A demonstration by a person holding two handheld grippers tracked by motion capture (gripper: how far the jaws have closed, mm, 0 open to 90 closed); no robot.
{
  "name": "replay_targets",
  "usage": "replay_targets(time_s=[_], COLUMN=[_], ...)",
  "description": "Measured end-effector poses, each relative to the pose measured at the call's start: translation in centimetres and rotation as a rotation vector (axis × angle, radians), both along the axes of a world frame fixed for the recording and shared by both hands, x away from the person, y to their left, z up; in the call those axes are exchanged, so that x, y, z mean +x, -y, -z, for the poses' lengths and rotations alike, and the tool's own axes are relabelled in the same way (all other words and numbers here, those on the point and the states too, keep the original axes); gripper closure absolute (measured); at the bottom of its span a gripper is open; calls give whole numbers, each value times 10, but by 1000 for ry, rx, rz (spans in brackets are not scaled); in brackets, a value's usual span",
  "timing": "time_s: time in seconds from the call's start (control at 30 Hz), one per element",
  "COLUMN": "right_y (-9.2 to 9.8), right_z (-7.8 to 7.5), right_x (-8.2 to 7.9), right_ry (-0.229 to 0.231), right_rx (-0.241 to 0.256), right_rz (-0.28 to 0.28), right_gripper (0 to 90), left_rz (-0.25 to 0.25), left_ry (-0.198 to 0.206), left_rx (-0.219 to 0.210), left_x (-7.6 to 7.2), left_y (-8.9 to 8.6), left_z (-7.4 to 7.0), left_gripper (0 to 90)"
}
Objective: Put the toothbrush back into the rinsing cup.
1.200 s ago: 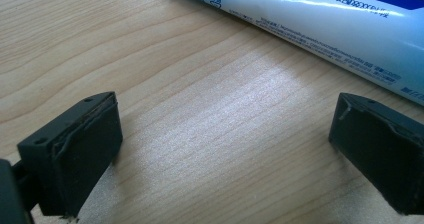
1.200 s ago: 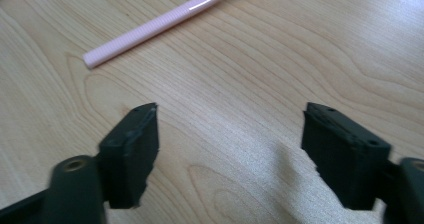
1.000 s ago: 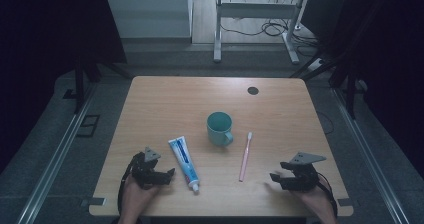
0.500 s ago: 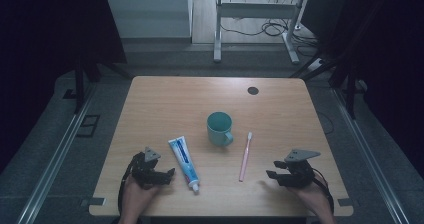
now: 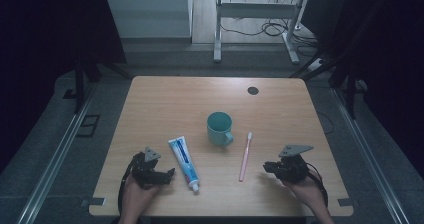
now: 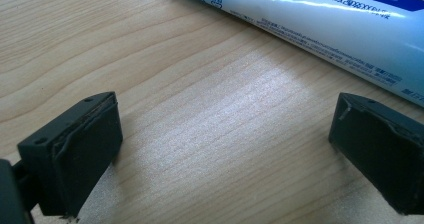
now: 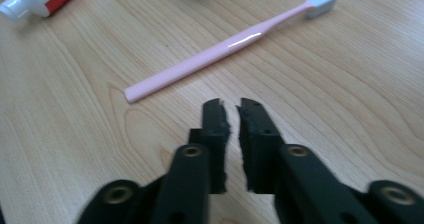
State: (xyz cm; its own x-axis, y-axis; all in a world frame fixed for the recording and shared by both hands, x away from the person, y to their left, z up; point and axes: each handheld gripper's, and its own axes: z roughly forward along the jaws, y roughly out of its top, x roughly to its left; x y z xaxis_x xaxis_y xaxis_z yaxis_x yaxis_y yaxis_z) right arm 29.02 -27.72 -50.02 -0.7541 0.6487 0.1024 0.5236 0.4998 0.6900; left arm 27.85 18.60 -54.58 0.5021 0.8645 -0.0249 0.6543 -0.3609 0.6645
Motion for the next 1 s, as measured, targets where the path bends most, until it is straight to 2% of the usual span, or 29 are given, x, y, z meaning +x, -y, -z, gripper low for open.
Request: replay_targets(time_s=[0.07, 0.1, 1.0], right_y=[-3, -5, -45], right_z=[-1, -1, 2], right_x=[2, 3, 20], right_ry=[-4, -14, -21], right_rx=[2, 4, -20], right_rz=[-5, -14, -84], right_gripper=[890, 893, 892], left_rz=[1, 0, -1], left_ry=[0, 0, -1], left_rx=[0, 0, -1], left_x=[0, 0, 0], left_y=[0, 0, 0], left_z=[0, 0, 0], left_gripper=[6, 6, 6])
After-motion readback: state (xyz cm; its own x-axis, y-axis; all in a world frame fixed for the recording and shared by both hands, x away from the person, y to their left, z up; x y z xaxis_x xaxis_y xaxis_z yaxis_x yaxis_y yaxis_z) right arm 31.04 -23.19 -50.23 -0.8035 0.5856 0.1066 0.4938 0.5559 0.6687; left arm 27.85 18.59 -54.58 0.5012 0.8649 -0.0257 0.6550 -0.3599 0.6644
